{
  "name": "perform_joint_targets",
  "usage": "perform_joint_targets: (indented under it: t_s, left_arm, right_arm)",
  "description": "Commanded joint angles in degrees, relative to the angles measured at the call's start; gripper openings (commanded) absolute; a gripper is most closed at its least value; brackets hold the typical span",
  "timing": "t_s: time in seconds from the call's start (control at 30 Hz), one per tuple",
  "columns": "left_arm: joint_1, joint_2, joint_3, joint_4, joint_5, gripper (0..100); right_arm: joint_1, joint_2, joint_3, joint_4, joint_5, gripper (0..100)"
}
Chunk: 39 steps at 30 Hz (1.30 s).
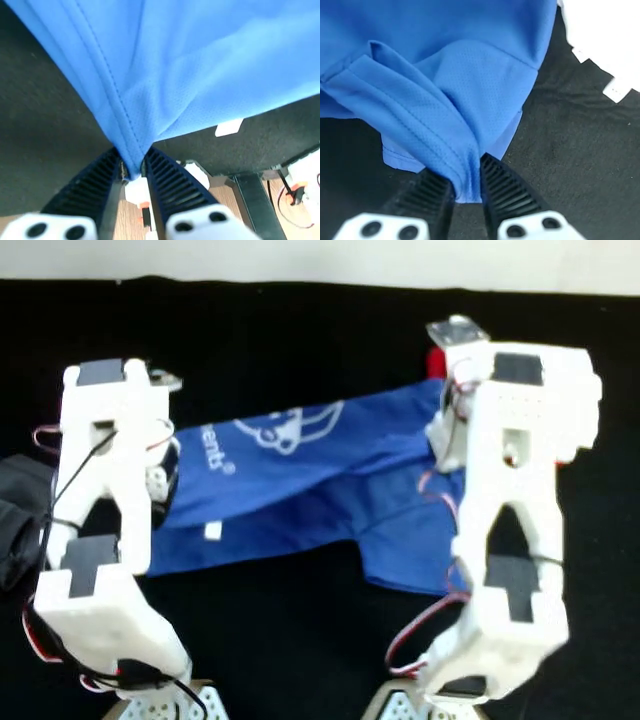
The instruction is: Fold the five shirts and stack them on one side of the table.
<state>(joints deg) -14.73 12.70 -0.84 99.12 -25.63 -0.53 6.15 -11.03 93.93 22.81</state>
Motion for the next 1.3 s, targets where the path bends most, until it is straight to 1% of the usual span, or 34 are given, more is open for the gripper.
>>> perform_joint_targets:
  t_s: [0.0, 0.1, 0.17, 0.27, 0.37, 0.57, 0.7, 0.8, 1.0, 1.13, 1.27]
  left_arm:
    - [0.40, -4.18, 5.76, -6.24, -0.53, 1]
    - [0.84, -4.35, 10.59, -9.85, -0.44, 1]
    - [0.92, -4.35, 12.79, -12.13, -0.44, 1]
    - [0.84, -4.35, 14.29, -15.65, -0.44, 1]
    - [0.92, -4.26, 14.46, -17.05, -0.35, 1]
    - [0.66, -4.35, 14.46, -16.53, -0.35, 1]
    - [1.10, -4.88, 14.37, -12.66, -0.26, 1]
    - [0.84, -4.88, 14.46, -11.78, -0.35, 1]
    - [1.36, -4.35, 14.99, -12.13, -0.35, 1]
    - [3.65, -4.97, 17.89, -11.69, -0.26, 1]
    - [3.82, -4.97, 20.00, -12.22, -0.35, 1]
  right_arm:
    - [1.36, -9.98, 14.99, -6.64, 0.79, 0.5]
    - [1.63, -15.25, 27.03, -14.20, 2.20, 0.5]
    - [1.71, -17.54, 32.48, -18.51, 2.20, 0.5]
    - [1.63, -18.77, 37.67, -22.46, 2.20, 0.5]
    - [1.71, -18.68, 40.31, -24.92, 2.20, 0.5]
    - [2.33, -19.30, 41.89, -22.46, 2.02, 0.5]
    - [4.88, -22.02, 42.24, -21.93, 2.29, 0.5]
    - [5.14, -23.96, 42.86, -21.05, 4.13, 0.5]
    - [5.05, -25.36, 47.25, -21.23, 4.57, 0.5]
    - [5.32, -25.36, 47.34, -23.60, 4.57, 0.5]
    - [5.05, -25.27, 47.34, -23.43, 4.57, 0.5]
